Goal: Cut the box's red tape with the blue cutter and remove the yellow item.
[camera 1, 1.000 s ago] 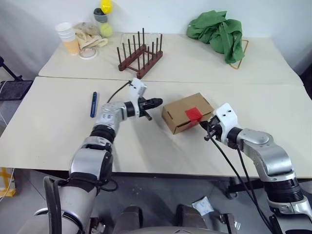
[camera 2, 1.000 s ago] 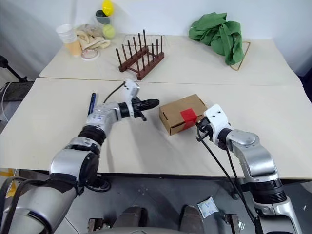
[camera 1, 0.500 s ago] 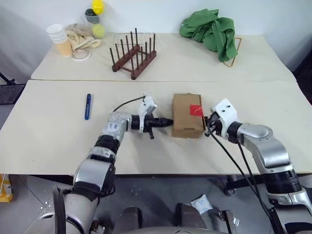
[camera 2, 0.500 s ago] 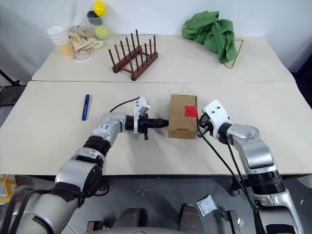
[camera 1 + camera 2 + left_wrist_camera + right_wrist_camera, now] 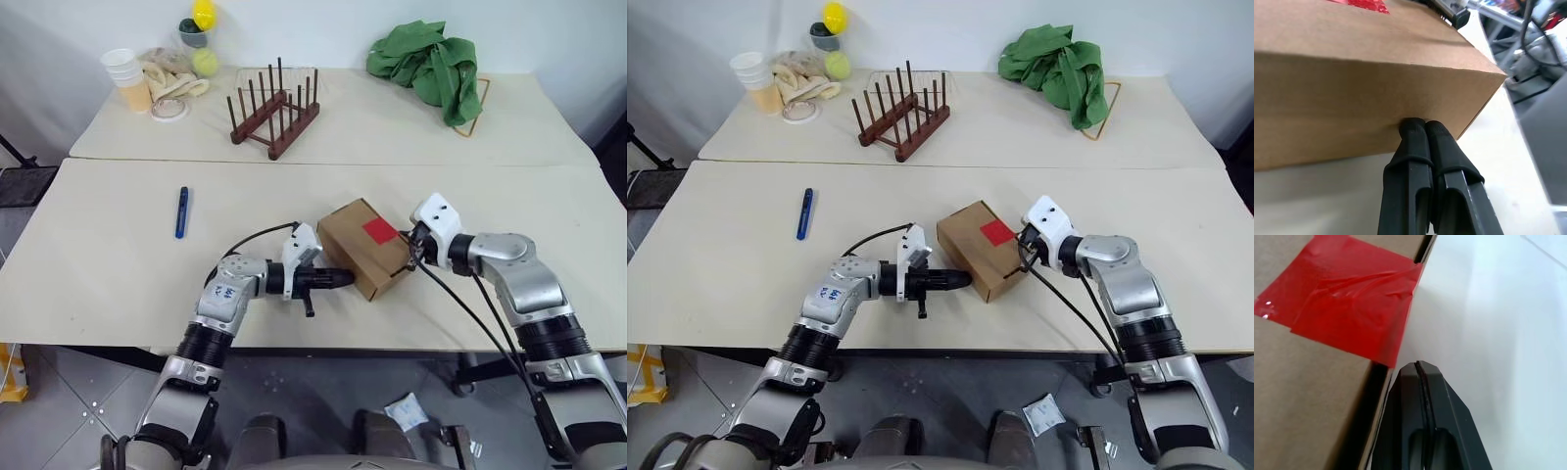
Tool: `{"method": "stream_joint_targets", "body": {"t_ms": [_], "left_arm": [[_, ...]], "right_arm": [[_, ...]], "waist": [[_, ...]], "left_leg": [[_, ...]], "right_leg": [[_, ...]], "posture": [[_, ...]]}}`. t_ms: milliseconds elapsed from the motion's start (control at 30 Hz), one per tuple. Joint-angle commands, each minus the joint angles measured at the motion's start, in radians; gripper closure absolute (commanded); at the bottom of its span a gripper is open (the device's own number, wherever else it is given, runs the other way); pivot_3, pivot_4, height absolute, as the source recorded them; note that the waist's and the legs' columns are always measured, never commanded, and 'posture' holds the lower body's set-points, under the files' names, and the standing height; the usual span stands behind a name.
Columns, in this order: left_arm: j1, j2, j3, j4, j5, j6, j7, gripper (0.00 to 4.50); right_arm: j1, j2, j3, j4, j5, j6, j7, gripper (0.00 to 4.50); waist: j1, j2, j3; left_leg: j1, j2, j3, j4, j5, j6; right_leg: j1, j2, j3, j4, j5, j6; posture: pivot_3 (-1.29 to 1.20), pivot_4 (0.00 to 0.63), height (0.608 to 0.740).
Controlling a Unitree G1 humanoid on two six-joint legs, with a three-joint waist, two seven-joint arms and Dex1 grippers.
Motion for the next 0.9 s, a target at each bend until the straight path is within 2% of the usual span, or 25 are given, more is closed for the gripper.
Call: {"method": "stream_joint_targets", "body": {"t_ms": [33, 67, 100, 167, 233, 300, 367, 400, 467, 567, 700, 767, 900], "left_arm": [[-0.025, 0.058, -0.036, -0.019, 0.057, -0.154, 0.010, 4.45], [-0.027, 0.090, -0.060, -0.011, 0.089, -0.219, -0.003, 4.45], [-0.026, 0.117, -0.073, -0.014, 0.096, -0.247, -0.026, 4.27], [-0.021, 0.168, -0.059, -0.049, 0.058, -0.236, -0.074, 3.82], [-0.016, 0.208, -0.042, -0.074, 0.033, -0.252, -0.097, 3.27], [-0.010, 0.242, -0.011, -0.095, 0.014, -0.274, -0.099, 2.62], [0.008, 0.302, 0.098, -0.137, -0.066, -0.219, -0.092, 2.01], [0.027, 0.345, 0.178, -0.165, -0.133, -0.129, -0.084, 1.70], [0.082, 0.415, 0.294, -0.217, -0.207, -0.032, -0.050, 1.08], [0.244, 0.488, 0.459, -0.320, -0.257, 0.025, 0.015, 0.16], [0.489, 0.505, 0.747, -0.293, -0.271, -0.040, 0.123, 0.06], [0.598, 0.497, 0.894, -0.234, -0.281, -0.064, 0.186, 0.06], [0.748, 0.479, 1.029, -0.154, -0.279, -0.129, 0.253, 0.06]], "right_arm": [[-0.012, 0.001, -0.024, 0.004, 0.002, -0.063, 0.014, 4.50], [-0.011, -0.002, -0.033, 0.001, 0.014, -0.064, 0.024, 4.50], [-0.009, -0.008, -0.045, -0.008, 0.031, -0.046, 0.037, 4.50], [-0.004, -0.035, -0.081, -0.029, 0.062, -0.010, 0.057, 4.14], [0.004, -0.058, -0.109, -0.046, 0.078, -0.009, 0.074, 3.62], [0.022, -0.082, -0.145, -0.069, 0.101, -0.014, 0.090, 2.88], [0.077, -0.125, -0.237, -0.120, 0.175, -0.063, 0.157, 2.18], [0.117, -0.135, -0.304, -0.159, 0.234, -0.095, 0.198, 1.82], [0.178, -0.104, -0.422, -0.257, 0.409, -0.137, 0.295, 1.11], [0.269, -0.112, -0.453, -0.371, 0.451, -0.084, 0.264, 0.07], [0.375, -0.048, -0.493, -0.533, 0.530, -0.091, 0.193, 0.01], [0.467, -0.038, -0.484, -0.603, 0.525, -0.125, 0.214, 0.01], [0.572, -0.049, -0.494, -0.636, 0.570, -0.116, 0.242, 0.01]], "waist": [[-0.001, 0.000, 0.000], [-0.001, 0.000, 0.000], [-0.001, 0.000, 0.000], [-0.001, 0.000, 0.000], [0.002, 0.000, 0.000], [0.003, 0.000, 0.000], [0.003, 0.000, 0.000], [0.003, 0.000, 0.000], [-0.006, 0.000, 0.000], [-0.022, 0.001, 0.000], [-0.027, 0.001, 0.000], [-0.022, 0.001, 0.000], [-0.002, 0.000, -0.001]], "left_leg": [[0.000, 0.000, 0.000, 0.000, 0.000, 0.000], [0.000, 0.000, 0.000, 0.000, 0.000, 0.000], [0.000, 0.000, 0.000, -0.001, 0.000, 0.000], [0.000, 0.000, 0.000, -0.001, 0.000, 0.000], [0.000, 0.000, 0.000, 0.000, 0.000, 0.000], [0.000, 0.000, 0.000, 0.000, 0.000, 0.000], [0.000, 0.000, 0.000, 0.000, 0.000, 0.000], [0.000, 0.000, 0.000, 0.000, 0.000, 0.000], [0.000, 0.001, 0.000, -0.002, 0.000, 0.000], [0.004, 0.001, 0.001, -0.007, 0.000, 0.000], [0.007, 0.002, 0.001, -0.010, -0.001, -0.002], [0.006, 0.002, 0.001, -0.010, -0.001, -0.002], [0.006, 0.002, 0.001, -0.007, -0.003, 0.000]], "right_leg": [[0.000, 0.000, 0.000, 0.000, 0.000, 0.000], [0.000, 0.000, 0.000, 0.000, 0.000, 0.000], [0.000, 0.000, 0.000, 0.000, 0.000, 0.000], [0.000, 0.000, 0.000, 0.000, 0.000, 0.000], [0.000, 0.000, 0.000, 0.000, 0.000, 0.000], [0.000, 0.000, 0.000, 0.000, 0.000, 0.000], [0.000, 0.000, 0.000, 0.000, 0.000, 0.000], [0.000, 0.000, 0.000, 0.000, 0.000, 0.000], [-0.001, 0.000, -0.001, 0.000, 0.000, 0.000], [0.000, 0.000, -0.001, 0.000, 0.000, 0.000], [0.001, 0.000, -0.001, 0.001, 0.000, 0.000], [0.000, 0.000, -0.001, 0.000, 0.000, -0.001], [0.002, 0.000, -0.001, -0.001, 0.000, 0.000]], "posture": [[0.00, 0.150, 0.740], [0.00, 0.150, 0.740], [0.00, 0.150, 0.740], [0.00, 0.150, 0.740], [0.00, 0.150, 0.740], [0.00, 0.150, 0.740], [0.00, 0.150, 0.740], [0.00, 0.150, 0.740], [0.00, 0.150, 0.740], [0.00, 0.150, 0.740], [0.00, 0.150, 0.740], [0.00, 0.150, 0.740], [0.00, 0.150, 0.740]]}}
